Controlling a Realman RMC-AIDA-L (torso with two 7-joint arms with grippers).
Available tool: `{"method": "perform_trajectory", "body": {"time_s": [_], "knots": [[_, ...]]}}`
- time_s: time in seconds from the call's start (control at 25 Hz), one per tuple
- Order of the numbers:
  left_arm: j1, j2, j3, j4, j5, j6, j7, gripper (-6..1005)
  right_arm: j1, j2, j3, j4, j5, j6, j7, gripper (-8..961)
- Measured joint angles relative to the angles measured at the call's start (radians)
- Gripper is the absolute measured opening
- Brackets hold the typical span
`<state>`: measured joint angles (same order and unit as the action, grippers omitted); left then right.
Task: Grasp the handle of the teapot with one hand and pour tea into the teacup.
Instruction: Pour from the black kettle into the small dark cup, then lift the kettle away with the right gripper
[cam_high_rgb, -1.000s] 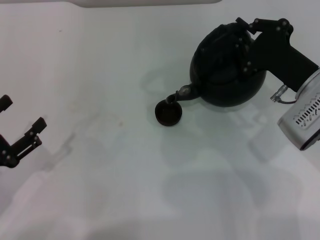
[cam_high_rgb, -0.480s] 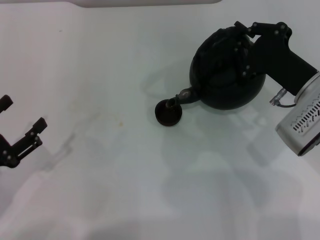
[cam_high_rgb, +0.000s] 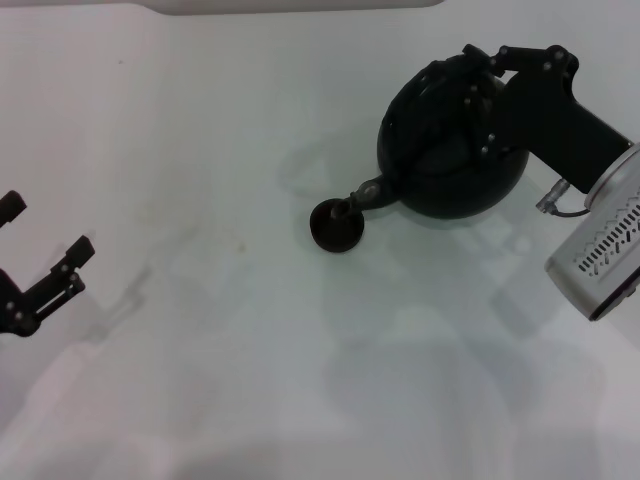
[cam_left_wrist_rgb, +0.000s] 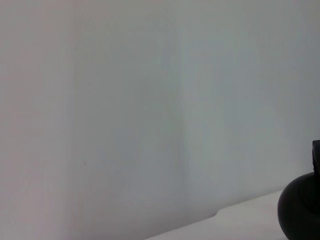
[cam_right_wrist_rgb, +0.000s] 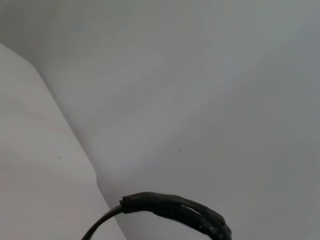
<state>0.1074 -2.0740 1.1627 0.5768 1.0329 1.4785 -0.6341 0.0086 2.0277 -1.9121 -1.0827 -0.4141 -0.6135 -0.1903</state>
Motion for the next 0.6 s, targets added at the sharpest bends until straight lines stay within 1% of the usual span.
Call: {"method": "perform_trajectory", "body": {"time_s": [0.2, 0.44, 0.6], "knots": [[0.000, 0.000, 0.000, 0.000, 0.000, -0.001, 0.000, 861, 0.002, 0.000, -0.001, -0.002, 0.006, 0.000, -0.022, 107], [-0.001, 0.000, 0.000, 0.000, 0.000, -0.001, -0.001, 862, 0.006, 0.000, -0.014, -0.003, 0.072, 0.005, -0.104, 108], [-0.001, 0.000, 0.000, 0.000, -0.001, -0.001, -0.001, 861, 0.007, 0.000, -0.017, -0.003, 0.085, 0.006, -0.131, 107]]}}
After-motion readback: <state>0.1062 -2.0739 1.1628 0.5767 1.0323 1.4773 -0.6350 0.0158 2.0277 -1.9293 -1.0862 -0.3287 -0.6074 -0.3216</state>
